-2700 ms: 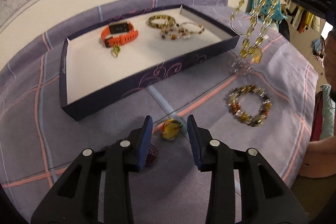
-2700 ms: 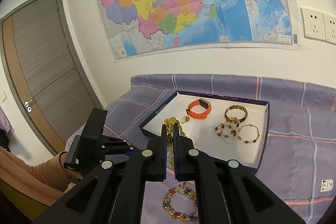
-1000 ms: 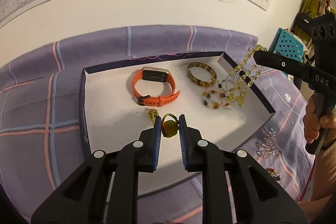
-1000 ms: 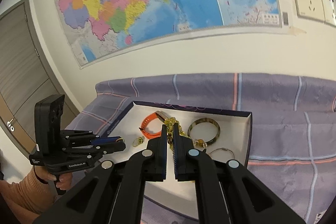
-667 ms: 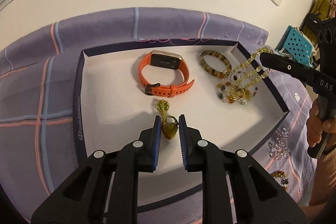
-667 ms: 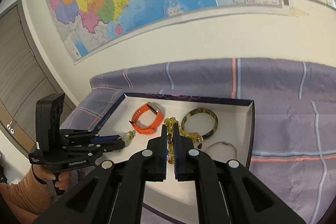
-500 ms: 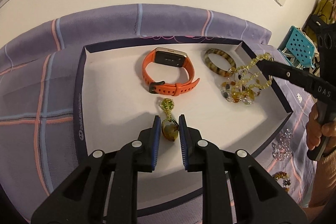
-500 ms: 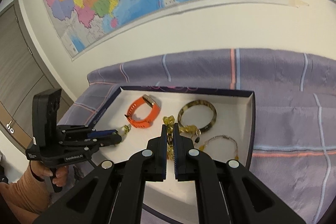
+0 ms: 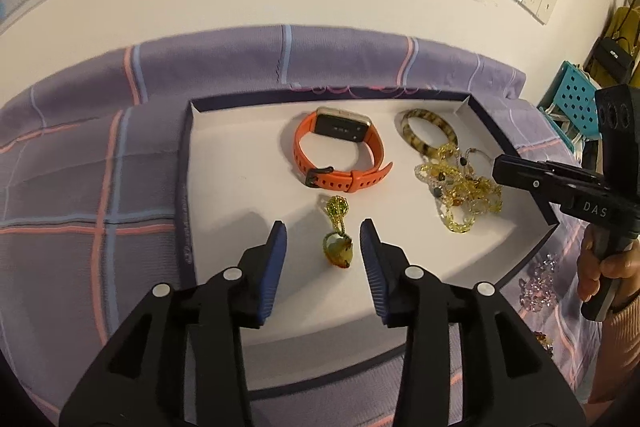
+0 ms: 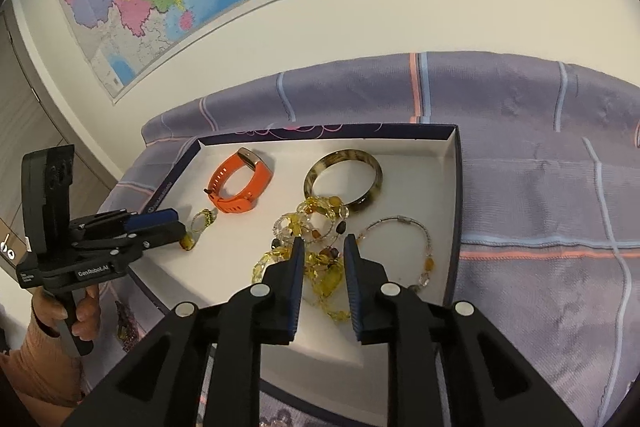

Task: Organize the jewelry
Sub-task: 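Open both tools and move them back over the jewelry on the bed cover, then grasp a green bead charm with the left tool while the right tool grasps the clear crystal bracelet, then carry the charm and crystal bracelet into the tray and open both tools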

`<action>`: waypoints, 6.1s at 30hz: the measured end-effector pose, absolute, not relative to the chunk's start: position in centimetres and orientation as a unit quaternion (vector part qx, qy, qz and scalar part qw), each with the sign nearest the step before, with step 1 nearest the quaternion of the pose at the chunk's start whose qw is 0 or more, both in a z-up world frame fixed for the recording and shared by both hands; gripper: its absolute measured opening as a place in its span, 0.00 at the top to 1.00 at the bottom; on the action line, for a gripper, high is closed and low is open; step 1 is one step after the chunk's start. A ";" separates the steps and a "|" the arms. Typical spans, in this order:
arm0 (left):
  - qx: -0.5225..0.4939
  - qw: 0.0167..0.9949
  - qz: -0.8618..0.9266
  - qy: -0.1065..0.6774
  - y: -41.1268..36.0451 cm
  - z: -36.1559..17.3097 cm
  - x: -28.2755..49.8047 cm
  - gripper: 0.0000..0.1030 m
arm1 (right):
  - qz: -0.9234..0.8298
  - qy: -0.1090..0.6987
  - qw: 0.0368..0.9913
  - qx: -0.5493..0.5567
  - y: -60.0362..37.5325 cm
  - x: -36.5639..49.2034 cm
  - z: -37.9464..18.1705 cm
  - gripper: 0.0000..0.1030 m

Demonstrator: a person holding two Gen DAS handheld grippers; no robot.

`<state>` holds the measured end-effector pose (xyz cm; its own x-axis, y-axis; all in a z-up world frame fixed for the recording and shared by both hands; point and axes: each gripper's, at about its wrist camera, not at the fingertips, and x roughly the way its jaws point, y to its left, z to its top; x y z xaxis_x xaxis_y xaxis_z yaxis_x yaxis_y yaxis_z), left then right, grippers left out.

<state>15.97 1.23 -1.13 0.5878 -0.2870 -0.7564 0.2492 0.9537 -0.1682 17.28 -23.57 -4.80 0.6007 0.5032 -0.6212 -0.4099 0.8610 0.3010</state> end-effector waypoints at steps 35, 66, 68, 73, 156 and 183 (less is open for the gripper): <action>-0.011 0.898 -0.197 0.394 3.0 -2.0 1.4 0.50 | 0.232 0.368 0.899 0.053 -26.1 5.3 -7.9 0.59; -0.024 0.890 -0.185 0.416 3.3 -3.2 2.2 0.85 | 0.207 0.376 0.903 0.017 -25.0 5.7 -8.4 0.48; -0.028 0.891 -0.186 0.414 3.4 -3.0 2.1 0.85 | 0.208 0.379 0.902 0.005 -24.5 5.9 -8.4 0.46; -0.033 0.893 -0.190 0.406 3.4 -2.6 1.9 0.85 | 0.202 0.380 0.903 -0.017 -23.4 6.3 -8.5 0.43; 0.013 0.900 -0.200 0.388 0.0 -0.4 11.5 0.85 | 0.280 0.304 0.908 0.070 -22.9 13.9 -0.9 0.93; -0.007 0.882 -0.173 0.439 0.5 -3.1 15.8 0.82 | 0.242 0.351 0.901 0.081 -22.2 18.4 -4.5 0.90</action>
<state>15.85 0.53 -3.10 0.5552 -0.3116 -0.7711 0.2999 0.9398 -0.1639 18.42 -22.18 -4.50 0.6372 0.4927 -0.5926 -0.3794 0.8698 0.3153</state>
